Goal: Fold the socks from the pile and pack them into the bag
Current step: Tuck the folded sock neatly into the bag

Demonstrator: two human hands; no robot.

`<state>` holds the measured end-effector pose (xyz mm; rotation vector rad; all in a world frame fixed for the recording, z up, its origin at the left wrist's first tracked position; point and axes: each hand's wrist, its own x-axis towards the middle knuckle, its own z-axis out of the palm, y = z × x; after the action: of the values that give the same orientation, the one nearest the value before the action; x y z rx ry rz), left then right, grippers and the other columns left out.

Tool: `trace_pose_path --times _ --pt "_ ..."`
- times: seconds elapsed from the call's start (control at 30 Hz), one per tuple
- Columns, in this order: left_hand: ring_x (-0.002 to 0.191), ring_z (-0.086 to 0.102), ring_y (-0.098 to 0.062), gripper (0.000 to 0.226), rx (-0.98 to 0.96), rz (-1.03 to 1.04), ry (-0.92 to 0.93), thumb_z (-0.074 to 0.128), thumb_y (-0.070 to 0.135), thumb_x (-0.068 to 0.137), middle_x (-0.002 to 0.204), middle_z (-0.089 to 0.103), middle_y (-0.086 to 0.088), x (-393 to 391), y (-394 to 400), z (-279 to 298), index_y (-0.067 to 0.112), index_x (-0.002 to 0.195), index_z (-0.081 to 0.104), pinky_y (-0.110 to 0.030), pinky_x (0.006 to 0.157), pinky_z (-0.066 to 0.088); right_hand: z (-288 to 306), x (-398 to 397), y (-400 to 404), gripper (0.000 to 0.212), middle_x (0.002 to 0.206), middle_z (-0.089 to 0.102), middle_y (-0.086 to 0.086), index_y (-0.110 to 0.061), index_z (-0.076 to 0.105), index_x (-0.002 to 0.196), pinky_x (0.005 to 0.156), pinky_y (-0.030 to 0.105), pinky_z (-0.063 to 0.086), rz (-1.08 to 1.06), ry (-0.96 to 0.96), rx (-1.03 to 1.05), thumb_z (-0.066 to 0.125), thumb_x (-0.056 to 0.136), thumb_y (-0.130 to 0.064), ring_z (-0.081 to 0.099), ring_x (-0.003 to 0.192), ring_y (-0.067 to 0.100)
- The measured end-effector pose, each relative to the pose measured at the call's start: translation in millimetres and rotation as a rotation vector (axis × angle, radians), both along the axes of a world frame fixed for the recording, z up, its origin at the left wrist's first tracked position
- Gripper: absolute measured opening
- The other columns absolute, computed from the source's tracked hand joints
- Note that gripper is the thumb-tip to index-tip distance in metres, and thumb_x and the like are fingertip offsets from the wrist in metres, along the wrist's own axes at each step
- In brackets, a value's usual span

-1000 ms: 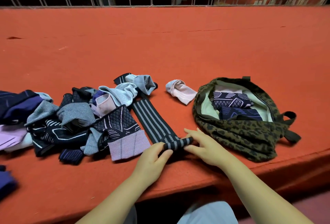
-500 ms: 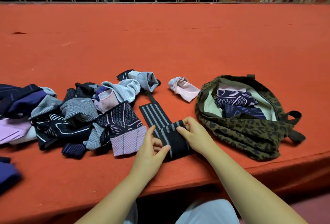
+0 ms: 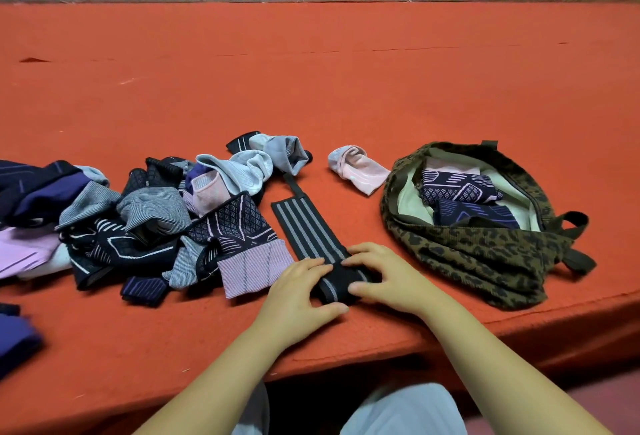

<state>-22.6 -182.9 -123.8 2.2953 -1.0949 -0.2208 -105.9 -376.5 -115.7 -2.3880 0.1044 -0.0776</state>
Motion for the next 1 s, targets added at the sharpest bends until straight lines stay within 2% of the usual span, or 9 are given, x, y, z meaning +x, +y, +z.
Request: trace_pose_path --times 0.1,0.27,0.43,0.53,0.7,0.77,0.87,0.93,1.0 --pt "0.131 0.033 -0.003 0.088 -0.031 0.012 0.041 0.039 0.077 0.059 0.141 0.042 0.015 1.1 0.9 0.7 0.031 0.134 0.05 -0.017 0.105 0.019 -0.6 -5.6 -5.9 0.057 0.133 0.038 -0.017 -0.032 0.055 0.132 0.108 0.016 0.017 0.05 0.053 -0.127 0.075 0.078 -0.032 0.03 0.127 -0.001" --pt "0.128 0.038 -0.002 0.084 -0.086 -0.008 0.161 0.042 0.073 0.061 0.136 0.046 0.015 1.4 3.7 3.3 0.032 0.134 0.049 -0.022 0.109 0.026 3.0 -2.3 -2.9 0.033 0.13 0.052 -0.006 -0.023 0.066 0.118 0.108 0.024 0.027 0.046 -0.084 -0.208 0.066 0.085 -0.031 0.039 0.123 0.006" --pt "0.107 0.057 0.003 0.06 -0.203 0.068 0.311 0.07 0.052 0.064 0.113 0.061 0.021 -5.2 6.2 1.6 0.033 0.118 0.054 -0.022 0.096 0.043 19.8 -5.3 10.9 0.007 0.089 0.06 -0.015 -0.031 0.057 0.092 0.08 0.026 0.041 -0.03 -0.101 0.007 0.051 0.093 -0.031 0.053 0.085 0.001" --pt "0.086 0.064 0.004 0.033 -0.278 0.154 0.39 0.066 0.044 0.072 0.088 0.07 0.018 -6.1 6.1 -3.1 0.036 0.103 0.057 -0.032 0.087 0.05 18.2 -2.3 20.3 0.012 0.076 0.054 -0.012 -0.031 0.046 0.085 0.073 0.031 0.04 -0.122 -0.099 0.086 0.049 0.096 -0.028 0.049 0.072 0.002" --pt "0.057 0.053 0.001 0.051 -0.317 0.247 0.38 0.068 0.025 0.083 0.072 0.06 0.011 -7.1 -0.4 -1.4 0.027 0.128 0.045 -0.02 0.07 0.044 7.2 15.4 27.4 0.012 0.069 0.047 -0.01 -0.018 0.045 0.09 0.065 0.029 0.034 -0.345 -0.154 0.168 0.054 0.094 -0.025 0.043 0.063 0.004" --pt "0.069 0.058 0.002 0.061 -0.314 0.236 0.34 0.071 0.024 0.081 0.099 0.058 0.012 -7.8 0.8 -1.0 0.03 0.134 0.04 -0.019 0.079 0.046 2.3 23.9 27.0 0.019 0.073 0.048 -0.011 -0.017 0.043 0.092 0.065 0.028 0.034 -0.405 -0.12 0.162 0.057 0.093 -0.028 0.045 0.065 0.007" --pt "0.125 0.04 -0.002 0.066 -0.25 0.174 0.146 0.072 0.033 0.079 0.137 0.033 0.013 -6.9 4.4 -7.0 0.027 0.137 0.043 -0.02 0.109 0.028 -1.2 38.0 27.6 0.028 0.081 0.054 -0.006 -0.018 0.041 0.088 0.065 0.029 0.035 -0.415 -0.073 0.074 0.065 0.087 -0.033 0.05 0.072 0.012" --pt "0.136 0.02 -0.003 0.064 -0.173 0.138 0.062 0.067 0.043 0.08 0.145 0.022 0.013 -7.0 4.4 -6.4 0.028 0.138 0.044 -0.02 0.112 0.012 -3.2 44.9 27.5 0.027 0.084 0.051 -0.005 -0.021 0.043 0.081 0.066 0.029 0.033 -0.416 -0.057 -0.025 0.066 0.085 -0.036 0.048 0.074 0.013" --pt "0.14 0.021 -0.008 0.061 -0.081 0.107 0.033 0.056 0.051 0.084 0.152 0.024 0.01 -6.5 2.4 -6.3 0.03 0.14 0.042 -0.023 0.113 0.013 -4.6 42.8 26.1 0.028 0.082 0.046 -0.008 -0.026 0.043 0.071 0.069 0.028 0.035 -0.411 -0.103 -0.053 0.066 0.085 -0.036 0.046 0.072 0.009"
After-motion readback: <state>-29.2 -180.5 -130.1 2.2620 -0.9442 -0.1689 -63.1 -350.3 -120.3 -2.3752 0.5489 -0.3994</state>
